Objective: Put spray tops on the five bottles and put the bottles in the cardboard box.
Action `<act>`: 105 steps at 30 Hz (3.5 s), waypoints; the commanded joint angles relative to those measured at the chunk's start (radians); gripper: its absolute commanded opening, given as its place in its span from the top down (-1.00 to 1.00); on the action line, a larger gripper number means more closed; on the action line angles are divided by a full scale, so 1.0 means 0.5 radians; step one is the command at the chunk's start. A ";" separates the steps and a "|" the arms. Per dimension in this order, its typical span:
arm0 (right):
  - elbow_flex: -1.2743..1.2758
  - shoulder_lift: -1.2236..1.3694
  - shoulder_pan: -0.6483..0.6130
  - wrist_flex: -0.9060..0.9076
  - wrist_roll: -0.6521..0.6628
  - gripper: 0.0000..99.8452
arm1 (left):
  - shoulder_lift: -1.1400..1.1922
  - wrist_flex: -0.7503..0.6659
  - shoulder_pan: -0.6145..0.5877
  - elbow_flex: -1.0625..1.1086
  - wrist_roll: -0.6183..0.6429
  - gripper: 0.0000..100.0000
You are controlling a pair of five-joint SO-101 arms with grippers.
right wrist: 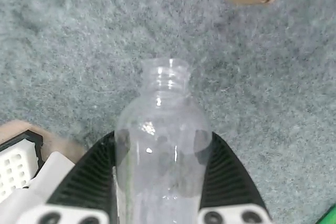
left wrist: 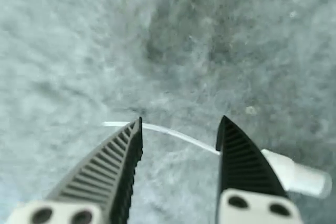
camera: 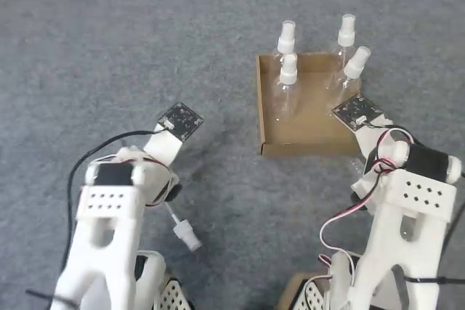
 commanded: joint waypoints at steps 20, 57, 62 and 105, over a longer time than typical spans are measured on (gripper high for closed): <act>-0.117 -0.097 0.020 0.008 0.025 0.99 | 0.767 0.307 0.853 -0.180 -0.825 0.62; -0.126 -0.097 0.011 0.017 0.028 0.99 | 0.810 0.040 0.887 0.048 -0.651 0.62; -0.126 -0.097 0.017 0.020 0.028 0.99 | 0.807 -0.160 0.798 0.038 -0.525 0.63; -0.199 -0.066 0.486 -0.278 0.153 0.99 | 0.792 -0.463 0.377 -0.278 0.307 0.98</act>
